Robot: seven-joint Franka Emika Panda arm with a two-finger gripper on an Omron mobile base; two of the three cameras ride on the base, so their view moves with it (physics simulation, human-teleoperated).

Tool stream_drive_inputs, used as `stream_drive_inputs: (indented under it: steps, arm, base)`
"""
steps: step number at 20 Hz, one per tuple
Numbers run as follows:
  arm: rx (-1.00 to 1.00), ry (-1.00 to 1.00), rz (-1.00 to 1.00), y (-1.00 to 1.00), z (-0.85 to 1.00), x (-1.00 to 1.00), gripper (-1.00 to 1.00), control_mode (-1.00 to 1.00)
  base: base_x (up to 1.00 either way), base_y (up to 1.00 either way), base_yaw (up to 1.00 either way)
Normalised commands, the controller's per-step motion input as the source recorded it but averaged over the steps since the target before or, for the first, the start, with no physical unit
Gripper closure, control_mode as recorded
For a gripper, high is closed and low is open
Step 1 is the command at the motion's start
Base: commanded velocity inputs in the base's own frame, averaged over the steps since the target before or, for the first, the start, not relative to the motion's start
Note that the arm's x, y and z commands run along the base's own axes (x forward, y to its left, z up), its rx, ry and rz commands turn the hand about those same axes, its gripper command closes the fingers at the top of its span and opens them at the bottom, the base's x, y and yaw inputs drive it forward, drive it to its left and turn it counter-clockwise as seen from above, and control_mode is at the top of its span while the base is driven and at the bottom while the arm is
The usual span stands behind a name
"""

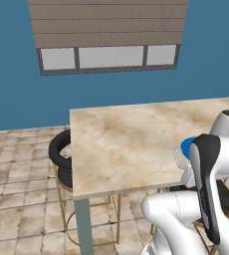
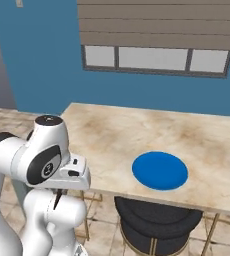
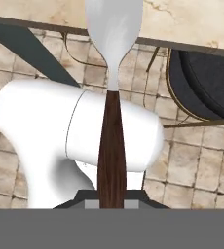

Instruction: Take the fork and place it on the left side of the plate. Then take the spoon and place it on the right side of the plate. Make sure they're directly next to the plate.

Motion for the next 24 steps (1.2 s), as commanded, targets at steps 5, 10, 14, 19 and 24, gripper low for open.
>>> stream_drive_inputs:
  steps: [5,10,14,19,24]
  arm:
    - [0.03,-0.01,0.14,-0.23,0.01,0.44,1.00,-1.00]
    - [0.04,-0.01,0.09,-0.56,0.00,0.61,1.00,-1.00]
    - [0.02,0.00,0.00,-0.23,0.00,0.76,1.00,-1.00]
    - [0.00,0.01,-0.06,0.11,-0.13,0.75,1.00,-1.00]
    - [0.00,0.01,-0.14,0.23,-0.29,0.68,1.00,-1.00]
  base:
    - [0.31,-0.07,0.12]
    - [0.00,0.00,0.00]
    - [0.00,0.00,0.00]
    - [0.00,0.00,0.00]
    - [0.00,0.00,0.00]
